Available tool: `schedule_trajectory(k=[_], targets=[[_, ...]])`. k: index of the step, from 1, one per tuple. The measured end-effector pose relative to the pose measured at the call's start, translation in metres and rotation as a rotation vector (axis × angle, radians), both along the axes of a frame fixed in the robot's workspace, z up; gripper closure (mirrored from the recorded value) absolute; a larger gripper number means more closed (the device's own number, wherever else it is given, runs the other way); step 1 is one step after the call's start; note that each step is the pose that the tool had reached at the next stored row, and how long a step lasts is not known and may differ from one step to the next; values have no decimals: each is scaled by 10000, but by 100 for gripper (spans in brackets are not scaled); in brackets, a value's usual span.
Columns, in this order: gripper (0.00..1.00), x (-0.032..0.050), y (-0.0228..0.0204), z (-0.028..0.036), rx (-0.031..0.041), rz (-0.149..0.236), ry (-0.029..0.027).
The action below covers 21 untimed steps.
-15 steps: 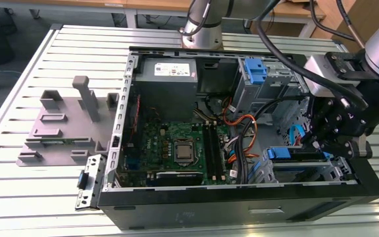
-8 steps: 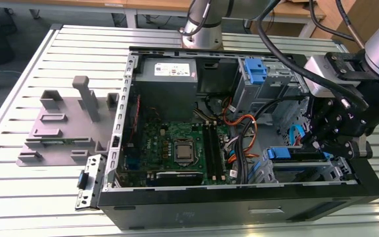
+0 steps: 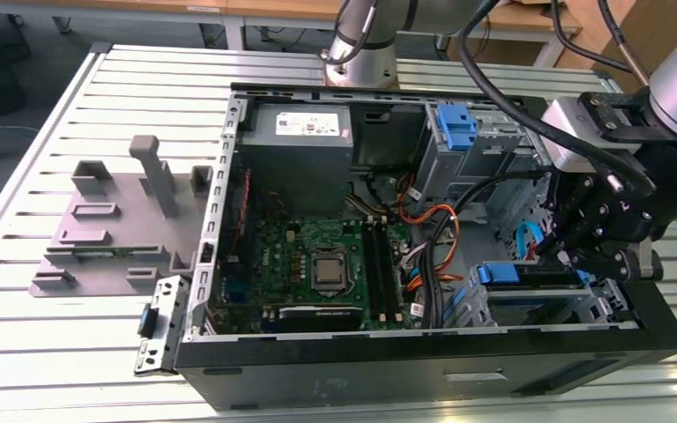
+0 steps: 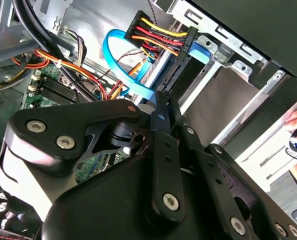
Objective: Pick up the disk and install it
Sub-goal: 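Insert the first disk wire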
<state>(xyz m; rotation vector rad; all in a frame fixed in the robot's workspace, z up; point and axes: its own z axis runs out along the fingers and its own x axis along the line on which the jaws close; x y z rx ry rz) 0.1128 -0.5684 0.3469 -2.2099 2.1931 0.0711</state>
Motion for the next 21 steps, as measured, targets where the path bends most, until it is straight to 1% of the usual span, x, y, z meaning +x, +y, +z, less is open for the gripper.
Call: schedule_trajectory(k=[4, 6, 8, 10, 14, 21], targets=[[84, -1, 0, -30, 2, 194, -26], [84, -1, -1, -36, 60, 269, -37], [84, -1, -1, -38, 144, 290, -40], [84, -3, 0, -47, 192, 298, -43], [84, -4, 0, -76, 194, 302, -44], [84, -4, -1, -95, 193, 303, -44]])
